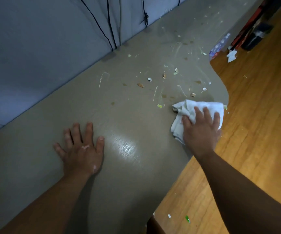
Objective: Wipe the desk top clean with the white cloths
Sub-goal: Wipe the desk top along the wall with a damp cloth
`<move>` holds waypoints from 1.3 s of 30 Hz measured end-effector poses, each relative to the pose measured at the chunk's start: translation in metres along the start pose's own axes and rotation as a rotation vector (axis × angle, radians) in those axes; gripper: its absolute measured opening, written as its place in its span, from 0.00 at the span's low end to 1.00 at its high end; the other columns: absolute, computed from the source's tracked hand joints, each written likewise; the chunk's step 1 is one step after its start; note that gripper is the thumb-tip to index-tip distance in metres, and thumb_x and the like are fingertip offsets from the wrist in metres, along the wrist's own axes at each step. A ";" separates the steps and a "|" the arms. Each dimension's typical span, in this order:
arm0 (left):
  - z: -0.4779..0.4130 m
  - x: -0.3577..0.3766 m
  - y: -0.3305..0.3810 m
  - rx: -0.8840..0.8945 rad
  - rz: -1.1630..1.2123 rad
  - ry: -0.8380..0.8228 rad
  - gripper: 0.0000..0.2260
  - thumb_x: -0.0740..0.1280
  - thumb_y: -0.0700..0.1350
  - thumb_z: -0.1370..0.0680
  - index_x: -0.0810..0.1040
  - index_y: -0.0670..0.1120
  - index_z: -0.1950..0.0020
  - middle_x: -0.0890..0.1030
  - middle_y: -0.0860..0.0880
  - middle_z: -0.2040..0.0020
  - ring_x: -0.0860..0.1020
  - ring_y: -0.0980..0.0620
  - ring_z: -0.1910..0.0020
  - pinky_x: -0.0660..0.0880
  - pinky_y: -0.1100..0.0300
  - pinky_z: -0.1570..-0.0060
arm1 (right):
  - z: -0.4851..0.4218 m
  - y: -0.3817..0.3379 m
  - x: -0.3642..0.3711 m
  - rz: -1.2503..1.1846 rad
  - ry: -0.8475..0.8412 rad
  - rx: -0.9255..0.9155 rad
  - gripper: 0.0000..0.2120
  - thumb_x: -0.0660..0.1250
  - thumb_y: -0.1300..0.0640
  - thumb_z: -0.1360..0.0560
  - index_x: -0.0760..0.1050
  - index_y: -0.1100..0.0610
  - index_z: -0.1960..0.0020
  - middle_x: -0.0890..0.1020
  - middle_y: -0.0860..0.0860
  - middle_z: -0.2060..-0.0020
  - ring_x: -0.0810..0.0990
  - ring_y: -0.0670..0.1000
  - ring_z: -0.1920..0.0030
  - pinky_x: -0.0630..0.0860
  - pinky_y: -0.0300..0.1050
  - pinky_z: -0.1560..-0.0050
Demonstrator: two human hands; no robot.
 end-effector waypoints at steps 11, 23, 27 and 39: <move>-0.021 -0.021 -0.015 0.096 0.048 0.127 0.26 0.52 0.62 0.20 0.66 0.56 0.23 0.64 0.45 0.22 0.60 0.41 0.23 0.57 0.31 0.28 | 0.184 -0.130 0.043 0.079 -0.157 -0.786 0.27 0.61 0.32 0.21 0.73 0.42 0.26 0.69 0.47 0.21 0.60 0.59 0.19 0.58 0.74 0.27; -0.057 -0.026 -0.017 -0.029 0.054 0.129 0.30 0.44 0.66 0.19 0.57 0.57 0.19 0.55 0.45 0.18 0.51 0.44 0.18 0.49 0.30 0.24 | -0.010 -0.129 0.035 0.039 -0.058 -0.617 0.31 0.56 0.28 0.23 0.73 0.41 0.26 0.71 0.46 0.23 0.63 0.57 0.20 0.58 0.69 0.25; -0.055 -0.029 -0.016 -0.023 0.032 0.135 0.32 0.42 0.67 0.19 0.55 0.57 0.18 0.55 0.45 0.17 0.50 0.43 0.18 0.48 0.31 0.23 | -0.075 -0.092 0.021 0.064 0.000 -0.434 0.34 0.55 0.26 0.25 0.74 0.42 0.26 0.72 0.47 0.24 0.64 0.58 0.21 0.61 0.70 0.27; -0.057 -0.025 -0.016 -0.037 0.003 0.126 0.30 0.41 0.66 0.18 0.54 0.57 0.18 0.54 0.46 0.17 0.50 0.43 0.18 0.47 0.31 0.23 | 0.006 -0.081 0.012 0.035 0.127 -0.260 0.29 0.57 0.34 0.20 0.75 0.49 0.27 0.73 0.53 0.24 0.63 0.63 0.21 0.59 0.74 0.28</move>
Point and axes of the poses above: each hand's wrist, its own z-axis away from the middle knuckle, its own x-axis out of the palm, y = z × x, the point moved 9 cm from there along -z, towards the middle knuckle
